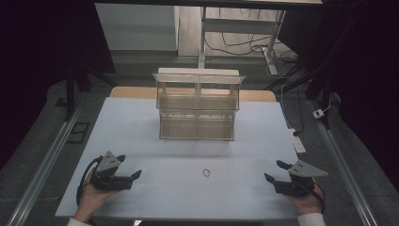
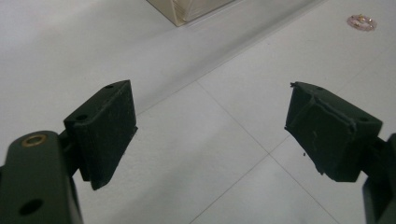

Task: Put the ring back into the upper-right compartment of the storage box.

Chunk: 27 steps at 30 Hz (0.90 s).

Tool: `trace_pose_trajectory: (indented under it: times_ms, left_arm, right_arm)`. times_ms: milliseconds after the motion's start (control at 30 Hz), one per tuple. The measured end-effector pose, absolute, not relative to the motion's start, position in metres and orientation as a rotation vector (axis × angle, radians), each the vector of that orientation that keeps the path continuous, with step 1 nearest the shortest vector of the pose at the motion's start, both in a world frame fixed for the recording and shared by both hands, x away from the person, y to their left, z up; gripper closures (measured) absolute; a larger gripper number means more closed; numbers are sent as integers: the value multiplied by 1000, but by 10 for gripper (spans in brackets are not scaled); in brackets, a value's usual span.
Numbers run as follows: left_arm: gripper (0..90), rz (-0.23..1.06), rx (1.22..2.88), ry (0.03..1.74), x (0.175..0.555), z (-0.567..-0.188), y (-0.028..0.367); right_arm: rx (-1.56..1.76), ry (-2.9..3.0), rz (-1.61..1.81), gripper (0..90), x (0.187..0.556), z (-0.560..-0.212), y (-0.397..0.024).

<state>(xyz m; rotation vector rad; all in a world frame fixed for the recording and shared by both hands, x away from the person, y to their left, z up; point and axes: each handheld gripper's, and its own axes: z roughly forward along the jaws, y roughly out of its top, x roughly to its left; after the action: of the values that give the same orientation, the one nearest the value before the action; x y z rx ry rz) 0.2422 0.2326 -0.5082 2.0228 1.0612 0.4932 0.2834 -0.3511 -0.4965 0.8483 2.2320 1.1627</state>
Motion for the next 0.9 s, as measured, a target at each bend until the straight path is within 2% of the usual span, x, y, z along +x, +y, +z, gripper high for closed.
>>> trace_pose_trajectory:
  times_ms: [900]
  left_arm:
    - [168,499,2024,1056,241,-509,233]
  right_arm:
    - [799,2249,1250,310,283,-485,-331]
